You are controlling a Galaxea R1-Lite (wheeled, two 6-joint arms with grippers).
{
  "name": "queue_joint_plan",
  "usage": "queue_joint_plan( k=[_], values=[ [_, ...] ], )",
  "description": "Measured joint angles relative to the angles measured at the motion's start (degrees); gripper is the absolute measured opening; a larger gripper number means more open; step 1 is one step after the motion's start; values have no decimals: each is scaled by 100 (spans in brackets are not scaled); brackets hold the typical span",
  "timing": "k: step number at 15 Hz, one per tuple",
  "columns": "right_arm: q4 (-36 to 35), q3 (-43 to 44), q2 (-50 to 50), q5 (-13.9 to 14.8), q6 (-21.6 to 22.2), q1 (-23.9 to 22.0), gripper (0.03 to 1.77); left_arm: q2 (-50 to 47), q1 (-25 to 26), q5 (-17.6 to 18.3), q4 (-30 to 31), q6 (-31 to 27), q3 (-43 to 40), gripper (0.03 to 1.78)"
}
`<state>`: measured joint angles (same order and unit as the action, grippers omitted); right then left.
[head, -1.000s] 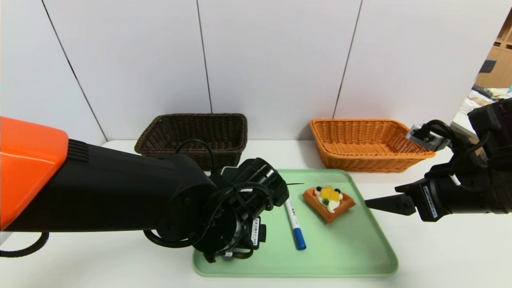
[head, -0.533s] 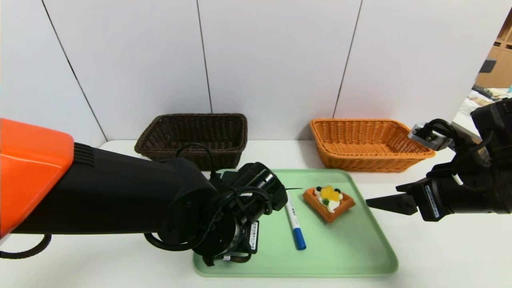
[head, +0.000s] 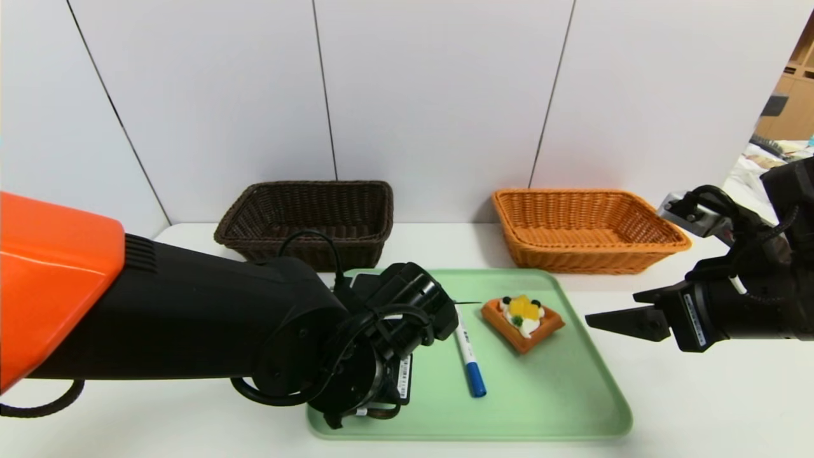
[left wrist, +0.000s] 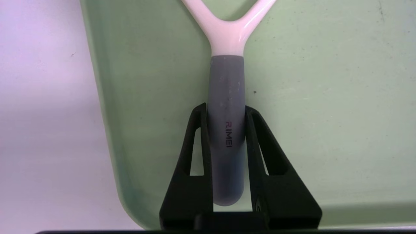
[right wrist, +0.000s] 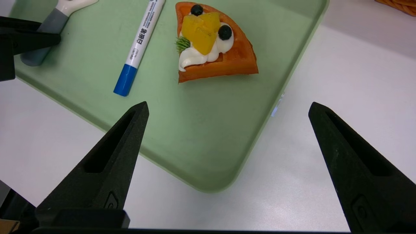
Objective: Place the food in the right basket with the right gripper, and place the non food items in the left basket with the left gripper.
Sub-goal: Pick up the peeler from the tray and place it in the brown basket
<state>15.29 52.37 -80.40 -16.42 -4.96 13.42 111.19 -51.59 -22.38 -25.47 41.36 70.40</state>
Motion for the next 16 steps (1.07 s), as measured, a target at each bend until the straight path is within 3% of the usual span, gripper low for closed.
queue_joint_plan(
  k=[3,6,10,13,16],
  values=[
    [0,-12,55,0,102,0,170,-149,0,-35,-60,-44,-6,33],
    [0,-17,101,-6,111,-44,170,-612,29,-455,-46,-267,38,33],
    [-7,-17,118,-26,102,-67,170,-1456,499,-755,129,-1360,217,33],
    [-30,-17,101,-44,95,-69,170,-1794,1232,-645,210,-2597,597,33],
    [-44,-17,52,-46,89,-69,170,-1904,2009,150,235,-4018,961,33]
  ],
)
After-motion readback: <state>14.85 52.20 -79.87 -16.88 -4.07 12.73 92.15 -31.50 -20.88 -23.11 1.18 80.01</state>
